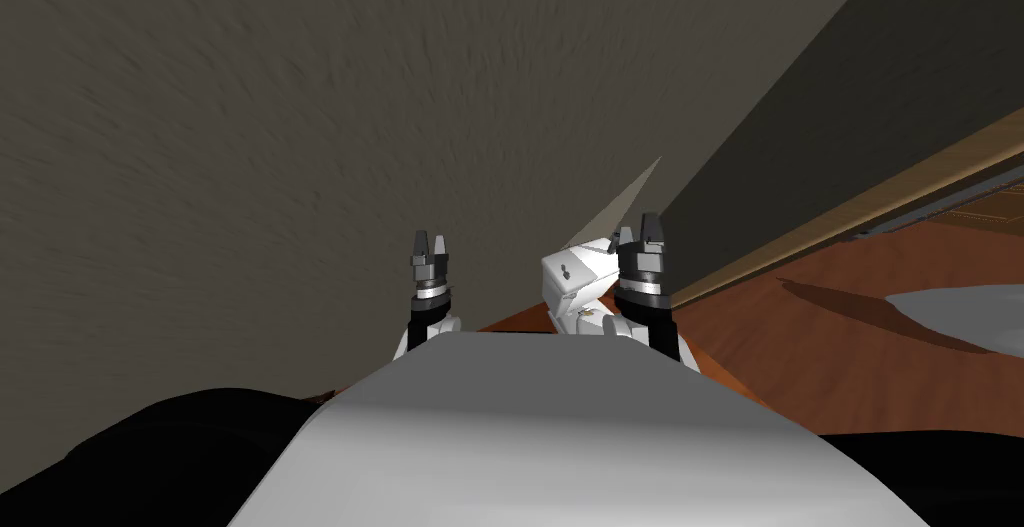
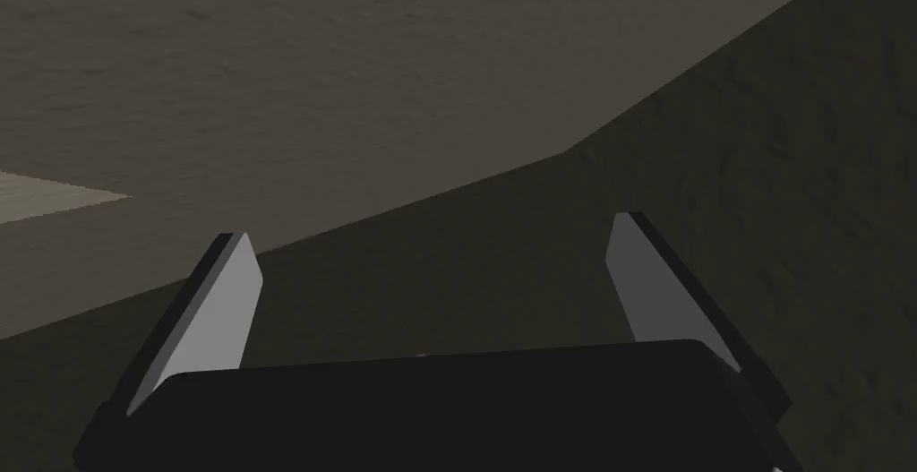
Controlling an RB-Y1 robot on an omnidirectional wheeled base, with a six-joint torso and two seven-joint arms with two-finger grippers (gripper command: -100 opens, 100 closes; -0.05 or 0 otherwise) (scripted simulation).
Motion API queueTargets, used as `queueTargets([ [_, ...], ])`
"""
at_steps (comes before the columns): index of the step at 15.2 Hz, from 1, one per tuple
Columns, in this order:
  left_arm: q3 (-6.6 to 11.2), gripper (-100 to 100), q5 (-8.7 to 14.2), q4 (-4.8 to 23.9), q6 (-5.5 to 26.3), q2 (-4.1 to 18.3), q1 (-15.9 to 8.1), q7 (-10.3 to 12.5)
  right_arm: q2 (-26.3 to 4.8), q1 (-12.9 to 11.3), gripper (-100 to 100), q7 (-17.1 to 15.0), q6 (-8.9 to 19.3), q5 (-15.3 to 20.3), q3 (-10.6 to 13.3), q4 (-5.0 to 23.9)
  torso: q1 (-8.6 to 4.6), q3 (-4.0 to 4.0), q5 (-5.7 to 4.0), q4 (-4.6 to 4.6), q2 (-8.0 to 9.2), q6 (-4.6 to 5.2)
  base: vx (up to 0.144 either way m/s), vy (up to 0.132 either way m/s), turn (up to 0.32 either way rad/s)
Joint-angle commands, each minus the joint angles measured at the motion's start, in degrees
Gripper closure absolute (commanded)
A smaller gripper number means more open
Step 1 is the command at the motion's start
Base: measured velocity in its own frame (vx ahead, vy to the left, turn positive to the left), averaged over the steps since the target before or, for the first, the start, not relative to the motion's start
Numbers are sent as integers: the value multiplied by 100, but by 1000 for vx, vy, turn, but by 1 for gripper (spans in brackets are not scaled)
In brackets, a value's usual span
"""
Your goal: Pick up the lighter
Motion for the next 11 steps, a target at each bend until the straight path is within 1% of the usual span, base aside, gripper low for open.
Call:
queueTargets([
  [1,0,0,0,0,0,0,0,0,-198,-14,-100,49,3,53,-7,31,0,0,0,0,0,0,0,0,0],
  [3,0,0,0,0,0,0,0,0,-471,-48,-100,165,9,178,-23,105,-1,0,0,0,0,0,0,4,-12],
  [4,0,0,0,0,0,0,0,0,-474,-48,-100,165,9,178,-23,105,-1,0,0,0,0,0,-1,6,-9],
  [8,0,0,0,0,0,0,0,0,-903,-170,-100,579,32,624,-80,368,1,0,0,0,0,0,-2,10,-18],
  [9,0,0,0,0,0,0,0,0,-903,-170,-100,579,32,624,-80,368,3,0,0,0,0,0,-2,14,-19],
  [11,0,0,0,0,0,0,0,0,-1046,-254,-100,865,47,928,-119,553,4,0,1,0,0,0,-3,15,-18],
])
